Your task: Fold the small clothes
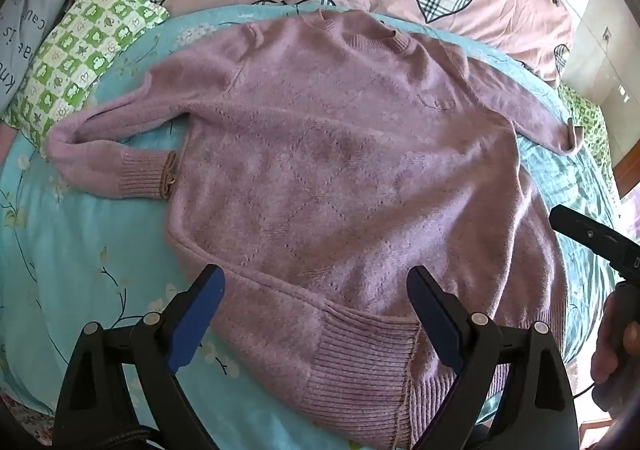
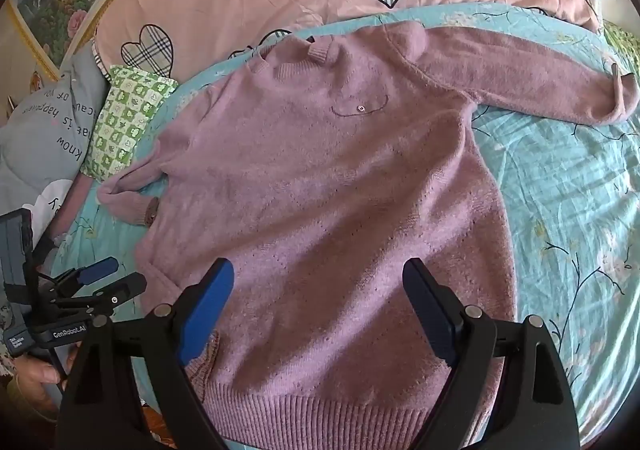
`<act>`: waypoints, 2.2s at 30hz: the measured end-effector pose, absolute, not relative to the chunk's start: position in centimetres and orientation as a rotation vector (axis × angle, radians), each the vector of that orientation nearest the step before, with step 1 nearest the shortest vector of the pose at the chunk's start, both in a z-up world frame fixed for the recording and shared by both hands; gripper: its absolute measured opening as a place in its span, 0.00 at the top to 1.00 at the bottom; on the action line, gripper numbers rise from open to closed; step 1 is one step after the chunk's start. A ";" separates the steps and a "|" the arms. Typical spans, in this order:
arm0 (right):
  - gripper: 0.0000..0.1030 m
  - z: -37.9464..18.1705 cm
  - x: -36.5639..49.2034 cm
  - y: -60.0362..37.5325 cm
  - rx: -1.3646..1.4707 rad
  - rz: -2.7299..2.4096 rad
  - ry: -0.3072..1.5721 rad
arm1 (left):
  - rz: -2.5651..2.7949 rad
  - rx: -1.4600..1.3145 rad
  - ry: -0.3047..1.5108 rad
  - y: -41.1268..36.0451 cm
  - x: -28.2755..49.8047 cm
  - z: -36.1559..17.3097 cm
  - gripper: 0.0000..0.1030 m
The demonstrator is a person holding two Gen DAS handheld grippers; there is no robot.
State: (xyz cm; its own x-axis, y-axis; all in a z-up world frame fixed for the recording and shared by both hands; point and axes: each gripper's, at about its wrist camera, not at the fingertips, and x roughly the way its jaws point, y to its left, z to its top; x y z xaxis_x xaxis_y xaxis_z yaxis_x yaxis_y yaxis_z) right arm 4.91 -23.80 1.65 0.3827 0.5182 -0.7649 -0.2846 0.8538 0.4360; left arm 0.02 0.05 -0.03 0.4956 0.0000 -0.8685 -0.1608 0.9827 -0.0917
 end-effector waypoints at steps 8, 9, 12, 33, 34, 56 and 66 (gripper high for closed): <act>0.16 1.3 5.2 -23.5 0.256 0.525 1.082 | 0.101 -0.184 1.059 0.5 0.5 -0.2 0.10; 0.16 1.3 5.2 -23.5 0.257 0.527 1.083 | 0.101 -0.185 1.061 0.5 0.5 -0.2 0.10; 0.16 1.3 5.3 -23.5 0.258 0.527 1.084 | 0.102 -0.185 1.063 0.6 0.5 -0.2 0.10; 0.16 0.7 5.9 -22.8 0.272 0.553 1.115 | 0.088 -0.218 1.092 0.5 1.6 -1.2 0.10; 0.16 0.7 6.0 -22.8 0.270 0.554 1.117 | 0.085 -0.224 1.092 0.5 1.6 -1.2 0.10; 0.16 -0.3 7.2 -22.9 0.283 0.574 1.153 | 0.079 -0.228 1.086 -0.3 3.7 -1.9 0.10; 0.16 0.1 12.7 -22.7 0.282 0.614 1.127 | 0.095 -0.218 1.053 3.5 8.8 -0.7 0.10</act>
State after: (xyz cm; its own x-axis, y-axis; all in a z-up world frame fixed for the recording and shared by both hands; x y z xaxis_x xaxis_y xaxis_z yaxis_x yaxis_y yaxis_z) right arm 12.66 -22.72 0.15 0.2884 0.5893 -0.7547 -0.3150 0.8027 0.5064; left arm 8.81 3.46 -0.65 0.4936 -0.0265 -0.8693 -0.1819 0.9743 -0.1330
